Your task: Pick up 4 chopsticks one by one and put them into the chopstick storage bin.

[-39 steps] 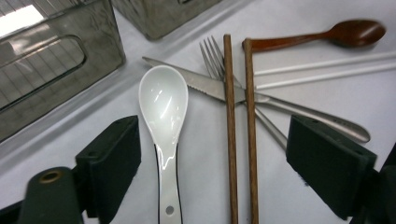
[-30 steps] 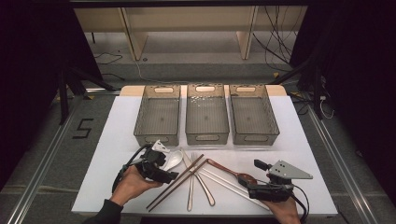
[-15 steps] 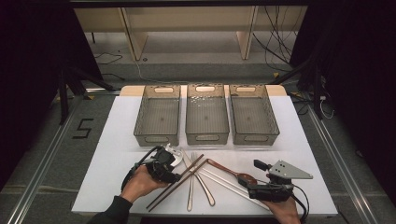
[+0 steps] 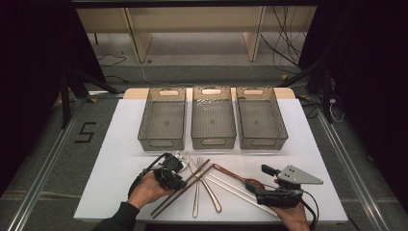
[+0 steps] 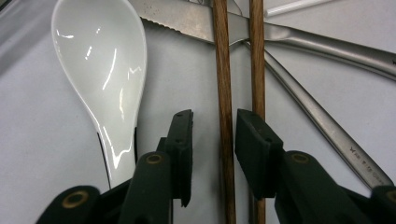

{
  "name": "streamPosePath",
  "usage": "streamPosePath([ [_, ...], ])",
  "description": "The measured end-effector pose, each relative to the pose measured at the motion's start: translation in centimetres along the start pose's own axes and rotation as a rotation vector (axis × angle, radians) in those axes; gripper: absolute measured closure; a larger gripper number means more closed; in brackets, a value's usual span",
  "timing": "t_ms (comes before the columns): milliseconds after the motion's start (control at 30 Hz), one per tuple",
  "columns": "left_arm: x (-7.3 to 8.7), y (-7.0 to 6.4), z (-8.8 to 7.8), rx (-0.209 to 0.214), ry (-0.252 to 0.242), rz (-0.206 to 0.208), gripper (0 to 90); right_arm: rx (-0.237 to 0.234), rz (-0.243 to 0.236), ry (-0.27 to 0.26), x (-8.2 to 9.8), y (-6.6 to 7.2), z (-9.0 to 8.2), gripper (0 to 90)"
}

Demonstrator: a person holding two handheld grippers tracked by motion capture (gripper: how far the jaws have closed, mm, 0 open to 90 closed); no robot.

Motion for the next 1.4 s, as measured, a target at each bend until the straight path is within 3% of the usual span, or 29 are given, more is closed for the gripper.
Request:
streamPosePath([
  [333, 0.1, 0.2, 0.1, -0.025, 0.000, 0.000, 81.2, 0.001, 0.000, 0.002, 0.0, 0.0, 0.0, 18.4],
  [467, 0.1, 0.2, 0.1, -0.009, -0.023, 0.000, 83.5, 0.000, 0.001, 0.002, 0.0, 0.0, 0.0, 18.4],
  [667, 0.1, 0.2, -0.2, -0.019, -0.028, 0.010, 84.0, -0.001, 0.000, 0.001, 0.0, 0.0, 0.0, 18.5],
  [1100, -0.4, 0.1, -2.2, -0.025, -0.105, 0.028, 84.1, -0.006, 0.004, -0.001, 0.0, 0.0, 0.0, 18.4],
  [1400, -0.5, 1.3, -4.3, -0.066, -0.191, -0.001, 84.1, -0.010, 0.002, -0.003, 0.0, 0.0, 0.0, 18.4],
])
Point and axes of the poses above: each handheld gripper's, and its own axes: z roughly forward along the jaws, x roughly out of its underside, y roughly to its left, the point moved 3 cm from there along z, roughly forward along the jaws, and after that the axes turned 14 degrees about z, right-handed, at the moved point
